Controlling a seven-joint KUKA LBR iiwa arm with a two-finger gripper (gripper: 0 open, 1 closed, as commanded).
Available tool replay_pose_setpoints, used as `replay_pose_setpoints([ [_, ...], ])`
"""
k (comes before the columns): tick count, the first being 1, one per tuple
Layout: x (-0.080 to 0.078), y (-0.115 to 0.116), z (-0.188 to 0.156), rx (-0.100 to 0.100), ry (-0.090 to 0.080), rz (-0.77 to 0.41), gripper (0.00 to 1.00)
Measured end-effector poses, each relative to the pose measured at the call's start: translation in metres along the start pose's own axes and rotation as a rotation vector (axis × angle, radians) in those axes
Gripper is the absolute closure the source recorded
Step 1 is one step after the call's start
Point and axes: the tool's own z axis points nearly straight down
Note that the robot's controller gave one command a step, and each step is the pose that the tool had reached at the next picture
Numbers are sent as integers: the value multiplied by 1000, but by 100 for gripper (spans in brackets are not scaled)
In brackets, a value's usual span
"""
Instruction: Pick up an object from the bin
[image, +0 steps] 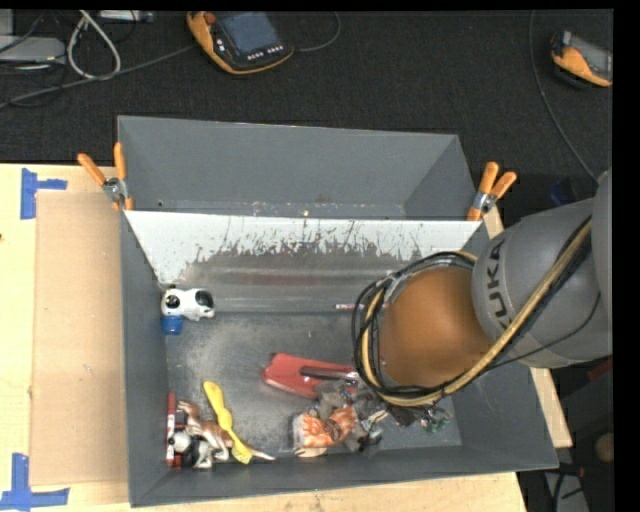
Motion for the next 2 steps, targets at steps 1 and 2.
replay_pose_setpoints([
  [1,0,0,0,0,0,1,100],
  [2,-5,0,-17,-1,-1,7,100],
])
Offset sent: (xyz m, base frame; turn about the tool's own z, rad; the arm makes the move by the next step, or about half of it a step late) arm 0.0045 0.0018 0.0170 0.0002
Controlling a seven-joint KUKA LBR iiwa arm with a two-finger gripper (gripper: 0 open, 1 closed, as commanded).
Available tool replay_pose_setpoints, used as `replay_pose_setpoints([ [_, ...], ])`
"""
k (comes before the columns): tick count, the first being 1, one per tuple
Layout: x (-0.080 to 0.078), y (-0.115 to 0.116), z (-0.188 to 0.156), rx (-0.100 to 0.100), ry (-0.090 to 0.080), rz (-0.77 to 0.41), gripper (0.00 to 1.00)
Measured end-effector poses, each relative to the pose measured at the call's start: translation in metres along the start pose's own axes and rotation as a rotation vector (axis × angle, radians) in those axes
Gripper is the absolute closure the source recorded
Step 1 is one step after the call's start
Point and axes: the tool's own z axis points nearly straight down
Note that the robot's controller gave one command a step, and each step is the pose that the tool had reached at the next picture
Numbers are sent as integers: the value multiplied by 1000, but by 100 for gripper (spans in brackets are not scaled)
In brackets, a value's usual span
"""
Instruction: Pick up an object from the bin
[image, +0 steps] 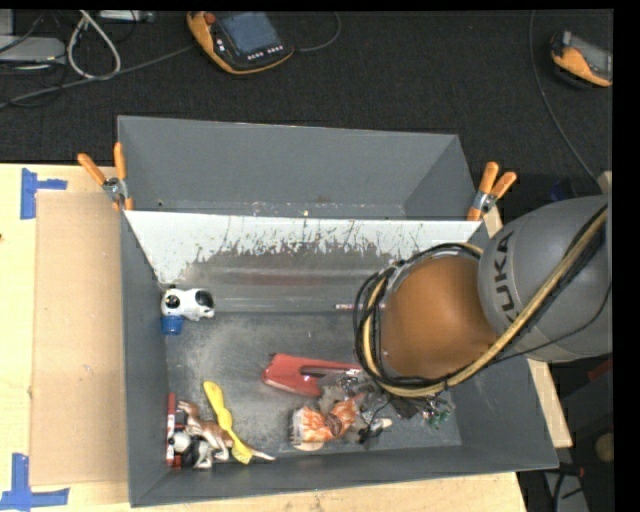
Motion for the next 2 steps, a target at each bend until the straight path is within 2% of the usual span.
replay_pose_setpoints([
  [1,7,2,13,2,-6,-32,100],
  [2,7,2,13,2,-6,-31,100],
])
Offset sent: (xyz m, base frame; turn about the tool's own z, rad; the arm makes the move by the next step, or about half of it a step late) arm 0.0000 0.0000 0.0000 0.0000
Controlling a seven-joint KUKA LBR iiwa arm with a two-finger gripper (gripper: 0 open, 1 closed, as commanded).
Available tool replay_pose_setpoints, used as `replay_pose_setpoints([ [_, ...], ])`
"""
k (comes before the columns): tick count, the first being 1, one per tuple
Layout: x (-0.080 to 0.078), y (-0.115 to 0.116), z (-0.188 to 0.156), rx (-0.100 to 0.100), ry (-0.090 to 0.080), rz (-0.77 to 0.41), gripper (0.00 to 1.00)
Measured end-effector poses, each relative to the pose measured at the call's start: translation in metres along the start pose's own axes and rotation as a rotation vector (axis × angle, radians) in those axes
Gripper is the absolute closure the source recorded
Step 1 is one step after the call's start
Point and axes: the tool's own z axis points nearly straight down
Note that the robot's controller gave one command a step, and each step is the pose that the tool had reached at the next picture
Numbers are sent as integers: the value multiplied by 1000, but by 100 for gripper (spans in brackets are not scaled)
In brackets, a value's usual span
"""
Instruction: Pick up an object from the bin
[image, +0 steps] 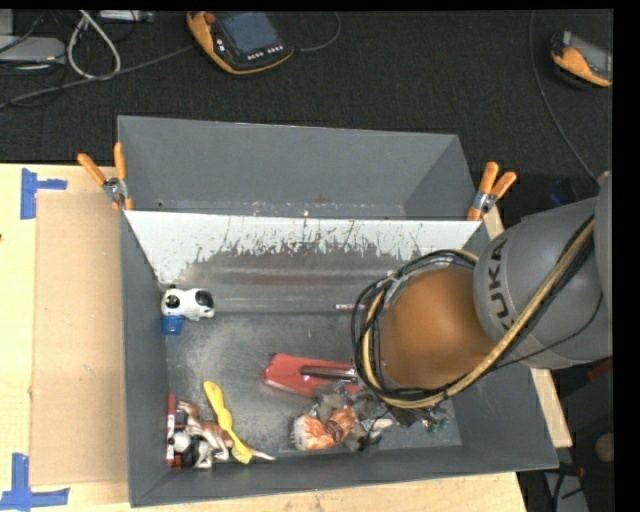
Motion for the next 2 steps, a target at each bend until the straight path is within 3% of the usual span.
replay_pose_setpoints([
  [2,-1,7,-1,0,-2,-11,100],
])
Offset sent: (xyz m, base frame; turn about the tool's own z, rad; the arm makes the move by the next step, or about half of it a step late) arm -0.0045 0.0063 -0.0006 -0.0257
